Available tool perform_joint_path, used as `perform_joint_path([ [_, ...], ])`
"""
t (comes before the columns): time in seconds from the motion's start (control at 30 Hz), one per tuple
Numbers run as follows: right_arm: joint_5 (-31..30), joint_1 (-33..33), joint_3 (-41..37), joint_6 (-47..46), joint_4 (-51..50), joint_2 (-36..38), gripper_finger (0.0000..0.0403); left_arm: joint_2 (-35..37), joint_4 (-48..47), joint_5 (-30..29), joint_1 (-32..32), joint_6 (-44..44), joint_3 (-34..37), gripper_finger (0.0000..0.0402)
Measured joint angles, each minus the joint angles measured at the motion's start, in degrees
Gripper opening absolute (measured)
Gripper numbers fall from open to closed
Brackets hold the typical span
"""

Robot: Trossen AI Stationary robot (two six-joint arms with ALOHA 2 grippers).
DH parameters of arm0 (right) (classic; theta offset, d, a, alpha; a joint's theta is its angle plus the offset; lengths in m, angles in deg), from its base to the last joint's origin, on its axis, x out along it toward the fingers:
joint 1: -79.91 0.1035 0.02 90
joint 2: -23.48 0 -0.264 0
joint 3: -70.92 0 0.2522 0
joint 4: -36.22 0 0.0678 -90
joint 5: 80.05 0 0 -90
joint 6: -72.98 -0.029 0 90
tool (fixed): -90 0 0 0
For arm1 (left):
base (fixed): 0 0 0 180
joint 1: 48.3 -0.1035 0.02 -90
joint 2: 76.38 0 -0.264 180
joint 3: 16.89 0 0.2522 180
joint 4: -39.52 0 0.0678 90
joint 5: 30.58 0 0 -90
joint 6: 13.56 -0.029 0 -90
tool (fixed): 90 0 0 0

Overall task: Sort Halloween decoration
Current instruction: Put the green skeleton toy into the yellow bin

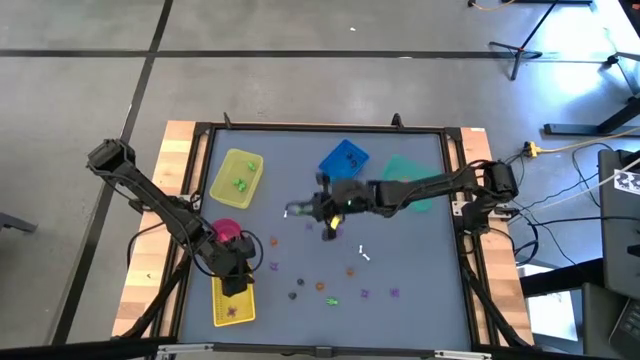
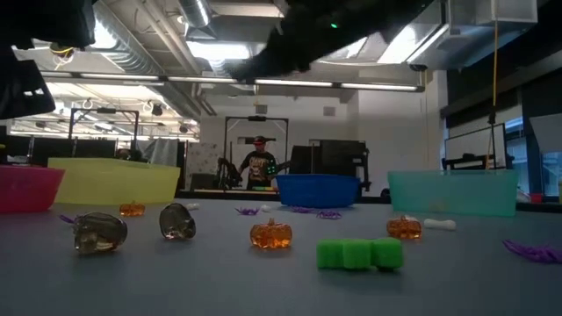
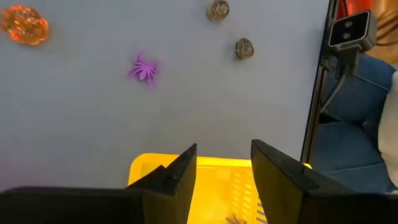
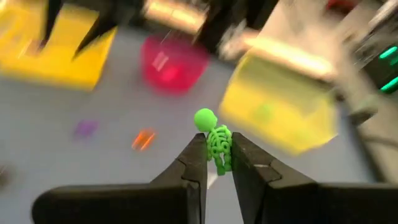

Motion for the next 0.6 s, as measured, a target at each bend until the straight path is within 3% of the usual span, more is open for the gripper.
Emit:
perform_joint_path([
  [0.17,4.2,-5.43,0.14,-0.07,14.68,-1.61,0.0053,0.02,-0.01,-1.71,0.0,-1.05,0.0,0.0137],
  [0.4,8.82,-11.2,0.56,-0.22,33.66,-9.76,0.0053,0.04,-0.14,-3.55,-0.02,-1.45,0.07,0.0137],
  [0.6,8.82,-13.53,10.27,-4.62,32.23,-19.34,0.0053,0.04,-0.12,-4.02,-0.02,-1.43,0.07,0.0137],
])
